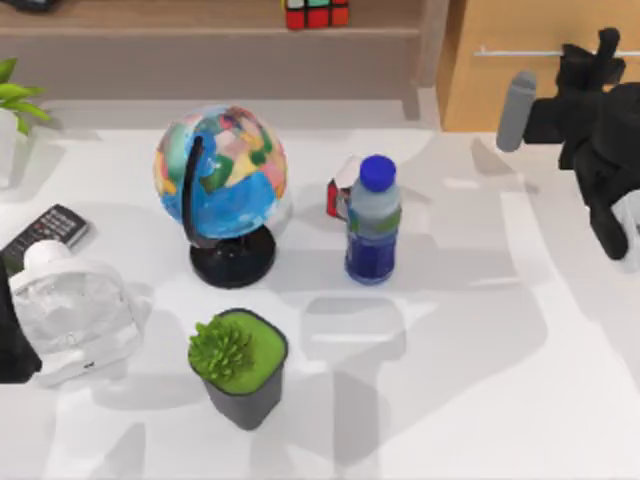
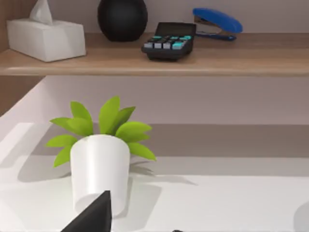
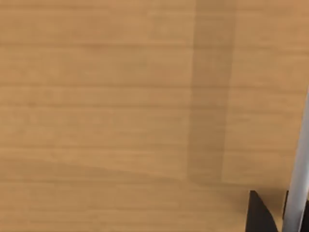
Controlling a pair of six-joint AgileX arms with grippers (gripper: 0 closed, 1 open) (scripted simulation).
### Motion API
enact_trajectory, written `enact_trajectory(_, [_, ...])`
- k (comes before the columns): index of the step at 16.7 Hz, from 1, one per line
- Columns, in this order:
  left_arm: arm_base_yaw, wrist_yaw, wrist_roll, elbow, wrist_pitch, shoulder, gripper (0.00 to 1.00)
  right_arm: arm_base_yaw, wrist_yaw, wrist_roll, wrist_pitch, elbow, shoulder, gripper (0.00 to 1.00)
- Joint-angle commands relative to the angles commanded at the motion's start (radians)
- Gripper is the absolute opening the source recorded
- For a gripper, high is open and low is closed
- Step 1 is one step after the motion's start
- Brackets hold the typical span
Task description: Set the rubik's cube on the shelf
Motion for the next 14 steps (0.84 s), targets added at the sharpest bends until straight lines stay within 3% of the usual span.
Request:
enact_trajectory(8, [0.0, 0.0, 0.0, 0.0, 0.0, 0.0, 1.0, 0.0, 0.0, 0.0, 0.0, 0.0, 0.0, 0.98])
enact_trajectory(14, [0.0, 0.0, 0.0, 0.0, 0.0, 0.0, 1.0, 0.0, 0.0, 0.0, 0.0, 0.0, 0.0, 1.0])
